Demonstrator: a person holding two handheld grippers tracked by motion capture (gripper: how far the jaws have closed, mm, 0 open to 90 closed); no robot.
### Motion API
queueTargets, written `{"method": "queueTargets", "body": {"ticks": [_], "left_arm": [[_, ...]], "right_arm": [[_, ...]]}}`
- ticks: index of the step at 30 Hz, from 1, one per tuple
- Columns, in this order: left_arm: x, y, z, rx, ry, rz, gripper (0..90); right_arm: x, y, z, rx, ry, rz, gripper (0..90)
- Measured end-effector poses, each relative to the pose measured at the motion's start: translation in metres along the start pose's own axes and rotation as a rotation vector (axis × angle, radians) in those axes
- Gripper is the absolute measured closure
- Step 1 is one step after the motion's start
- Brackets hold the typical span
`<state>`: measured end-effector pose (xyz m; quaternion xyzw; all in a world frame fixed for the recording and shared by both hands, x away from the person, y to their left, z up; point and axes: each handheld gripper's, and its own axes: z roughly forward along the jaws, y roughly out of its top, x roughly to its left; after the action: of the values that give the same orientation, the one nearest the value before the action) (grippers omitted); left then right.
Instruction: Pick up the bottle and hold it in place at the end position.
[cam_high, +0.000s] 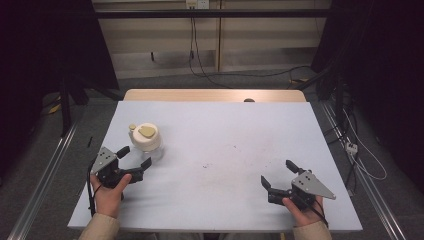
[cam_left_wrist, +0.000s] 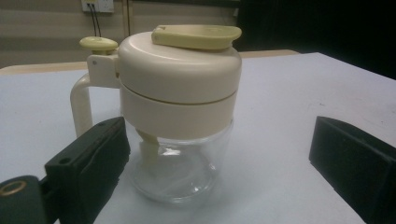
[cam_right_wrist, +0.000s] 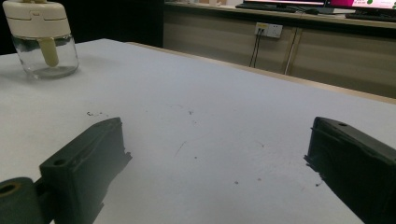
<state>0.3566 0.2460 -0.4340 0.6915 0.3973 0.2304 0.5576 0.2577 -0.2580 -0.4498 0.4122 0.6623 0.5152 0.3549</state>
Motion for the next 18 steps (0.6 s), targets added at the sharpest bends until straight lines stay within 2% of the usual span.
{"method": "queueTargets", "body": {"ticks": [13,18], "left_arm": [[0.007,0.001,0.023,0.021,0.035,0.0,4.7],[0.009,0.001,0.03,0.02,0.051,-0.032,4.7]], "right_arm": [[0.001,0.0,0.0,0.002,0.007,0.0,3.9],[0.001,0.0,0.0,0.0,0.006,0.0,3.9]]}}
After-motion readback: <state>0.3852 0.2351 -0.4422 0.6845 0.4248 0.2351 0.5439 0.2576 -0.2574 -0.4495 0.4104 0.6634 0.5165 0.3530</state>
